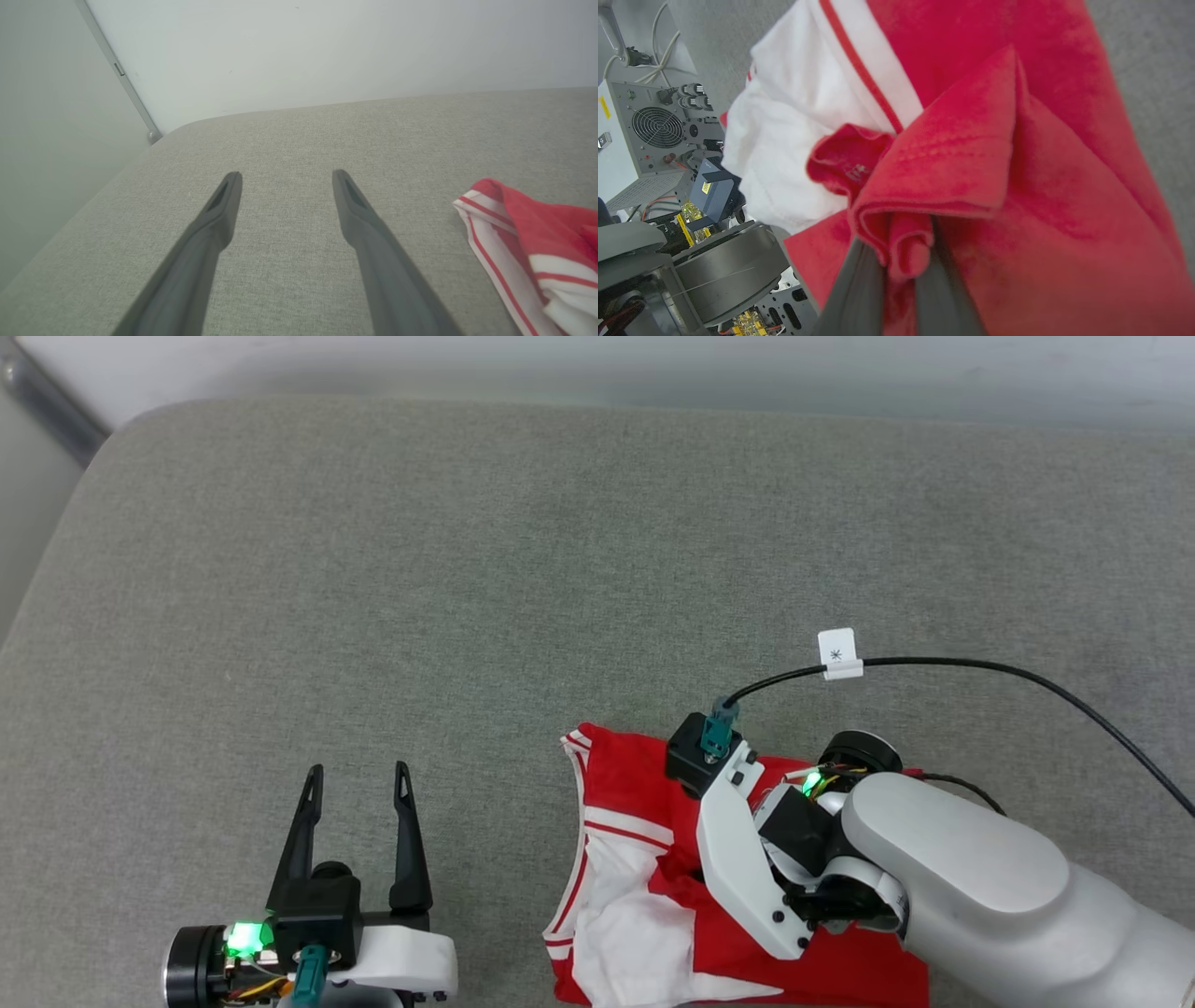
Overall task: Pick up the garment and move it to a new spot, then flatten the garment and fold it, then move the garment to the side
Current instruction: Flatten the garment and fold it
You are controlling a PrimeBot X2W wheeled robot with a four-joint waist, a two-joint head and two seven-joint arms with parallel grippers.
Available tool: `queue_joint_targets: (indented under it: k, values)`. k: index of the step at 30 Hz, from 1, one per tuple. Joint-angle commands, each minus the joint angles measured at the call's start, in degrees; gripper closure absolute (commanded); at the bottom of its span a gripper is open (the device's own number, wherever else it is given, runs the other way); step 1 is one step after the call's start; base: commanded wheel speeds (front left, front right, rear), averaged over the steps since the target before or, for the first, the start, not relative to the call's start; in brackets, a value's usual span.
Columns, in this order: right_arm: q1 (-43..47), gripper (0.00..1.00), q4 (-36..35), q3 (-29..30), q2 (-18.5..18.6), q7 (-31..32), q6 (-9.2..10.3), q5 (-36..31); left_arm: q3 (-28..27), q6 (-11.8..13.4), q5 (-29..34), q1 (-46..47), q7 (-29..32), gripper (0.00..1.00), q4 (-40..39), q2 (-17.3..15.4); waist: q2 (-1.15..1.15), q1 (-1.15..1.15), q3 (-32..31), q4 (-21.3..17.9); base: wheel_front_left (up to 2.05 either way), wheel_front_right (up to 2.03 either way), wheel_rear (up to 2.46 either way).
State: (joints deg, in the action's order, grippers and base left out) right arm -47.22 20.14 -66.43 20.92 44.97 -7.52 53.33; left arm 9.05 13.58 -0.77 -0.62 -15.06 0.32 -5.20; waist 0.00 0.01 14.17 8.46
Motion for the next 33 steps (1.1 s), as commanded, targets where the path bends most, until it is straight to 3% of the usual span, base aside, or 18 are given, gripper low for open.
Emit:
queue_joint_targets:
  k: [1,2,3,4,10,17,24,29,33]
  values:
    - [-0.85,1.00,-0.14,-1.10,0.13,-1.08,0.05,-0.21,-0.19,-0.26,-0.12,0.12,-0.15,0.00,0.15,0.01,0.00,-0.01,-0.51,-0.37,0.00,0.00,0.00]
    - [-1.31,0.89,-0.89,-1.34,0.42,-2.66,0.05,0.11,-0.35,-0.30,-0.08,-0.26,-0.15,0.00,0.21,-0.05,0.00,-0.01,-0.85,-0.59,0.00,0.00,0.00]
    - [-1.69,0.66,-1.53,-1.42,0.86,-4.13,0.05,0.65,-0.51,-0.35,-0.06,-0.62,-0.15,0.00,0.26,-0.13,0.00,-0.01,-1.28,-0.88,0.00,0.00,0.00]
    - [-2.25,0.00,-2.30,-1.56,1.54,-5.62,0.05,0.64,-0.62,-0.32,0.00,-1.02,-0.15,0.00,0.24,-0.22,0.00,-0.01,-1.72,-1.14,0.00,0.00,0.00]
    - [-4.08,0.00,-6.86,-0.60,6.75,-15.33,0.04,-0.61,-1.26,-0.01,0.51,-2.83,-0.15,0.00,-0.14,-0.67,0.00,-0.01,-4.34,-2.95,0.00,0.00,0.00]
    - [-0.53,0.00,-5.62,11.12,10.64,-36.28,0.04,-7.18,-1.55,0.07,0.63,-4.17,-0.15,0.00,-0.69,-0.90,0.00,-0.01,-5.99,-4.84,0.00,0.00,0.00]
    - [9.12,0.00,0.80,29.58,7.60,-56.99,0.04,-20.23,-1.57,-0.21,0.42,-5.35,-0.15,0.00,-0.96,-1.16,0.00,-0.01,-7.07,-6.52,0.00,0.00,0.00]
    - [16.06,0.00,0.77,40.40,4.01,-59.88,0.04,-27.46,-1.64,-0.36,0.29,-6.35,-0.15,0.00,-1.20,-1.32,0.00,-0.01,-7.62,-7.27,0.00,0.00,0.00]
    - [24.01,0.00,-4.58,51.22,-1.19,-60.11,0.05,-33.43,-1.68,-0.45,0.17,-6.83,-0.15,0.00,-1.33,-1.38,0.00,-0.01,-8.04,-7.94,0.00,0.00,0.00]
